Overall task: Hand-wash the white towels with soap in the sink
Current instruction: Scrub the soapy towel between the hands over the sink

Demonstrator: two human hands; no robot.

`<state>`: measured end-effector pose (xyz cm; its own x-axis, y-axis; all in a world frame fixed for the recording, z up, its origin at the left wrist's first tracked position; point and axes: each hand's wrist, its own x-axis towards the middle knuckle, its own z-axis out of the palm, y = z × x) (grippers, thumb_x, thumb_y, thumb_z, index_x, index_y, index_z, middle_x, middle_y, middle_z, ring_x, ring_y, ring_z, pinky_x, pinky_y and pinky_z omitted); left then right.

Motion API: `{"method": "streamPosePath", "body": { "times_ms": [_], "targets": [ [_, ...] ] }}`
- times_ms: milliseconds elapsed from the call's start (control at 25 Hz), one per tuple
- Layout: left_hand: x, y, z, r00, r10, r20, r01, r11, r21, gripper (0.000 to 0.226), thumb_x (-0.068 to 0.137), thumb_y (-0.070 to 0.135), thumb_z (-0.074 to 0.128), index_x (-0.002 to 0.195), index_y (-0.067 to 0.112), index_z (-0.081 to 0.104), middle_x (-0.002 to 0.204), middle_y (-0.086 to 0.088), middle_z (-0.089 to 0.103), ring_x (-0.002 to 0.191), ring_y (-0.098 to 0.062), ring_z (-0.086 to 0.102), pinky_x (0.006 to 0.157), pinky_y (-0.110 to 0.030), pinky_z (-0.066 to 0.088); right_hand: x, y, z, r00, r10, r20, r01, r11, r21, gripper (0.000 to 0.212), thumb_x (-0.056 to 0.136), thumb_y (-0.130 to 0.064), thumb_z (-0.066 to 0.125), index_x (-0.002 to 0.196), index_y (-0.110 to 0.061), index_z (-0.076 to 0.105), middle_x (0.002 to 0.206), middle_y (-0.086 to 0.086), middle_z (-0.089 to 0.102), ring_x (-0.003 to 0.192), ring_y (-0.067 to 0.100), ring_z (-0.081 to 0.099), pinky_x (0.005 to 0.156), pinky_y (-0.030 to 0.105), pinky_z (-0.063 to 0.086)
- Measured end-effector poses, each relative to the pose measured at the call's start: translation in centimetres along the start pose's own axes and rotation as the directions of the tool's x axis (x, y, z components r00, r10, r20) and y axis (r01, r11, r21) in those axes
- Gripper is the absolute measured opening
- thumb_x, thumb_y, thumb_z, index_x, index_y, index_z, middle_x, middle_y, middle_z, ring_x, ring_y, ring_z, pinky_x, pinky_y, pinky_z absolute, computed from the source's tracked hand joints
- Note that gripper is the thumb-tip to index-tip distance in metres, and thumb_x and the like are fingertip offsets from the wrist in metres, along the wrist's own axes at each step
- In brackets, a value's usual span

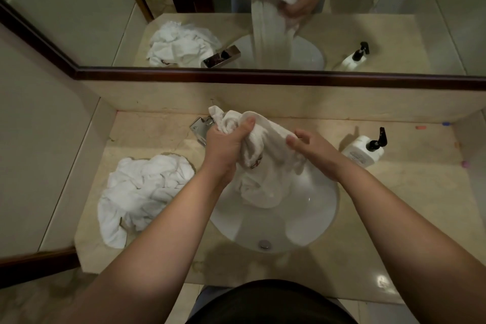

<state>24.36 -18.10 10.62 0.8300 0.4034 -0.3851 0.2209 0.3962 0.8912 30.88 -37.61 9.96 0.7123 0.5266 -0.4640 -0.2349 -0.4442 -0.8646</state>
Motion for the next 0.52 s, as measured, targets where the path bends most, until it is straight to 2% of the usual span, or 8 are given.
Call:
{"method": "streamPosePath", "body": {
  "times_ms": [80,120,240,320,400,480,520],
  "targets": [
    [0.5,0.0,-0.5,0.999,0.006,-0.045,-0.007,0.999,-0.031,0.013,0.088,0.013,0.074,0.093,0.005,0.064,0.088,-0.012,0.071,0.089,-0.029,0.070,0.088,-0.044,0.057,0.1,0.0,0.4,0.999,-0.021,0.036,0.019,0.999,0.034,0.038,0.081,-0.031,0.080,0.110,-0.012,0.065,0.098,0.006,0.074,0.086,0.019,0.072,0.074,0.032,0.058],
    [0.6,0.0,-0.6,0.998,0.003,-0.055,-0.005,1.000,-0.027,0.013,0.090,0.014,0.073,0.095,0.005,0.064,0.088,-0.011,0.071,0.089,-0.028,0.070,0.088,-0.044,0.057,0.3,0.1,0.5,0.999,-0.032,0.025,0.031,0.998,0.052,0.030,0.082,-0.023,0.079,0.107,-0.013,0.067,0.092,0.002,0.075,0.082,0.017,0.073,0.068,0.029,0.058],
    [0.8,-1.6,-2.0,0.994,-0.053,-0.099,0.062,0.994,0.094,0.018,0.092,0.027,0.071,0.094,0.009,0.066,0.090,-0.008,0.073,0.093,-0.028,0.072,0.088,-0.043,0.057,0.8,-0.1,1.0,0.992,-0.061,-0.108,0.068,0.995,0.067,0.008,0.092,-0.024,0.067,0.092,-0.017,0.070,0.074,-0.007,0.074,0.067,0.006,0.070,0.056,0.019,0.052],
    [0.7,-3.4,-3.0,0.987,-0.073,-0.142,0.110,0.955,0.276,0.033,0.095,0.042,0.063,0.096,0.010,0.068,0.092,-0.007,0.075,0.090,-0.023,0.072,0.085,-0.038,0.057,1.4,0.4,1.4,0.986,-0.019,-0.164,0.025,0.999,0.029,0.021,0.096,-0.033,0.060,0.083,-0.019,0.069,0.070,-0.007,0.071,0.063,0.004,0.068,0.053,0.017,0.051],
    [0.3,-5.9,-4.2,0.988,-0.067,-0.137,0.123,0.879,0.460,0.049,0.096,0.057,0.051,0.103,0.012,0.068,0.093,-0.004,0.073,0.089,-0.018,0.070,0.084,-0.034,0.055,2.6,1.3,2.3,0.987,0.065,-0.147,-0.067,0.998,-0.013,0.037,0.096,-0.048,0.055,0.080,-0.018,0.070,0.072,-0.005,0.072,0.068,0.011,0.069,0.060,0.021,0.054],
    [0.0,-8.2,-5.5,0.991,-0.080,-0.110,0.128,0.828,0.545,0.047,0.100,0.054,0.044,0.101,0.013,0.066,0.089,0.004,0.069,0.086,-0.009,0.065,0.077,-0.022,0.049,4.2,2.8,3.1,0.982,0.140,-0.130,-0.152,0.984,-0.089,0.057,0.089,-0.068,0.049,0.084,-0.016,0.072,0.080,0.001,0.075,0.078,0.020,0.072,0.074,0.033,0.058],
    [0.0,-9.3,-6.3,0.989,-0.083,-0.124,0.138,0.822,0.553,0.042,0.101,0.050,0.045,0.097,0.012,0.064,0.085,0.005,0.066,0.082,-0.007,0.063,0.073,-0.021,0.046,4.9,3.3,3.7,0.976,0.174,-0.131,-0.189,0.976,-0.112,0.063,0.088,-0.072,0.046,0.087,-0.016,0.073,0.086,0.004,0.075,0.081,0.022,0.072,0.079,0.038,0.058]
  ]
}}
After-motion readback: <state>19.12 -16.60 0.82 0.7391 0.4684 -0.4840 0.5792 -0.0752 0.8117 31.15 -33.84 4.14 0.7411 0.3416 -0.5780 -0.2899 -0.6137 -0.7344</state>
